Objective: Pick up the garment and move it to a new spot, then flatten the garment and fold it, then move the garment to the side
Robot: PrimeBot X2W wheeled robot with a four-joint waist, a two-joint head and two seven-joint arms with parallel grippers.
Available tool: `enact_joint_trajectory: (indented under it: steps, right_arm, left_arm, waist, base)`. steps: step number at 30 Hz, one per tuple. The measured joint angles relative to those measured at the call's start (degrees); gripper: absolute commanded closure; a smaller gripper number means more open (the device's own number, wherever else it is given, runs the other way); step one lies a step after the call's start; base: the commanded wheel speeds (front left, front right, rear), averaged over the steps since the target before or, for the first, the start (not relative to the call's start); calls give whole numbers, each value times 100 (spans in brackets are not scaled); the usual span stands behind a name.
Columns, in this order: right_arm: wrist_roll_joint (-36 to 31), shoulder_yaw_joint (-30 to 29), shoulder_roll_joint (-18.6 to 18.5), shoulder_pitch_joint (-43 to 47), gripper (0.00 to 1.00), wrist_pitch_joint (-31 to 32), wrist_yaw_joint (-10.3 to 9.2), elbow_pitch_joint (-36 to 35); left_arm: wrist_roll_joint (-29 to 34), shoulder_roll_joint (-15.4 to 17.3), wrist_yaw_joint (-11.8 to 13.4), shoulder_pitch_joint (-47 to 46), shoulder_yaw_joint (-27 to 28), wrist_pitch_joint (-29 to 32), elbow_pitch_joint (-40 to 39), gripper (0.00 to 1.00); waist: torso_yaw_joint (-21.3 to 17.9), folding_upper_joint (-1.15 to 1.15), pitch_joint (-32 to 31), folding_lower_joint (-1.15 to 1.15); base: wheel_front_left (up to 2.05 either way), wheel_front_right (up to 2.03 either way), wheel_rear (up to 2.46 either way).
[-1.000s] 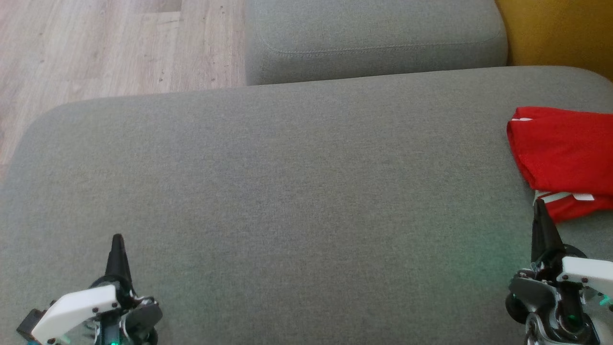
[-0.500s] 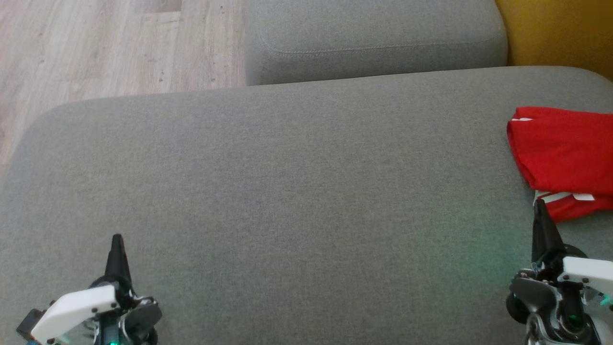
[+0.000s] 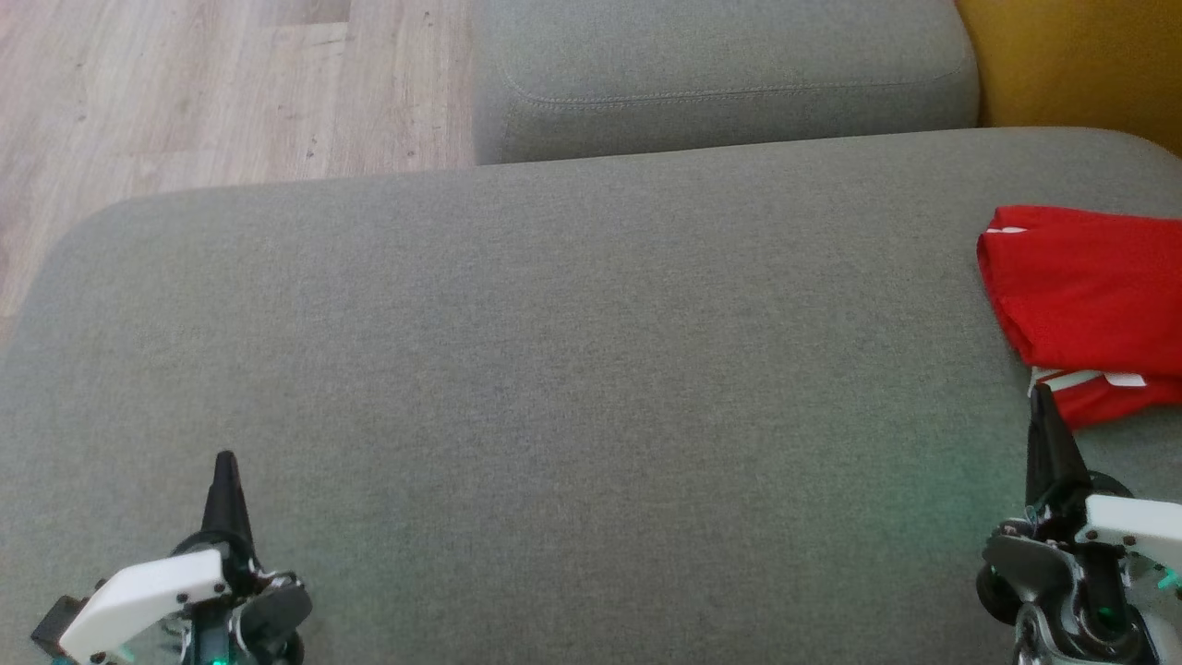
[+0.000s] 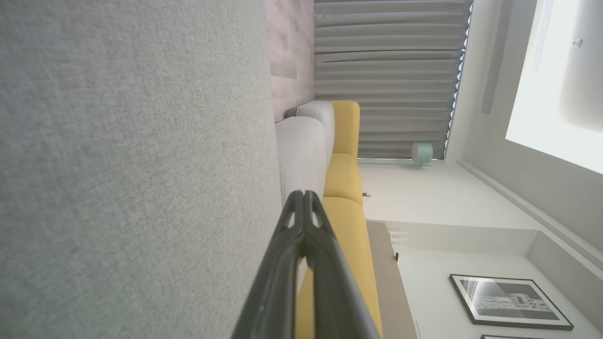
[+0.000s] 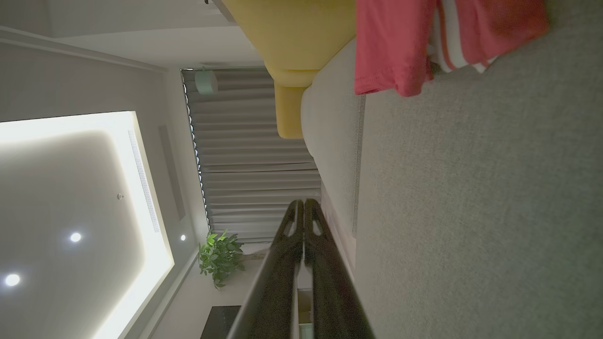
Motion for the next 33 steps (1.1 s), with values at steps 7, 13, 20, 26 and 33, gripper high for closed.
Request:
enact_joint_trajectory:
  steps: [7, 13, 20, 26, 33]
  right_arm:
    - [-5, -14, 2, 0, 100, 1, 0, 0]
    - [-5, -25, 4, 0, 100, 25, 0, 1]
    - [-5, -35, 7, 0, 100, 26, 0, 1]
    - [-7, -42, 10, 0, 100, 44, 0, 1]
    - [-7, -48, 13, 0, 100, 44, 0, 1]
  left_arm:
    - [7, -5, 0, -1, 11, 1, 1, 100]
    - [8, -11, 0, -1, 25, 26, 1, 100]
    - [16, -14, 0, -1, 35, 43, 1, 100]
    - [18, -18, 0, -1, 42, 43, 1, 100]
    - [24, -23, 0, -1, 52, 44, 2, 100]
  waist:
    - [0, 0, 0, 0]
    - [0, 0, 0, 0]
    - [0, 0, 0, 0]
    - [0, 0, 0, 0]
    - [0, 0, 0, 0]
  base:
    - [0, 0, 0]
    - [0, 0, 0]
    - [0, 0, 0]
    - [0, 0, 0]
    - [0, 0, 0]
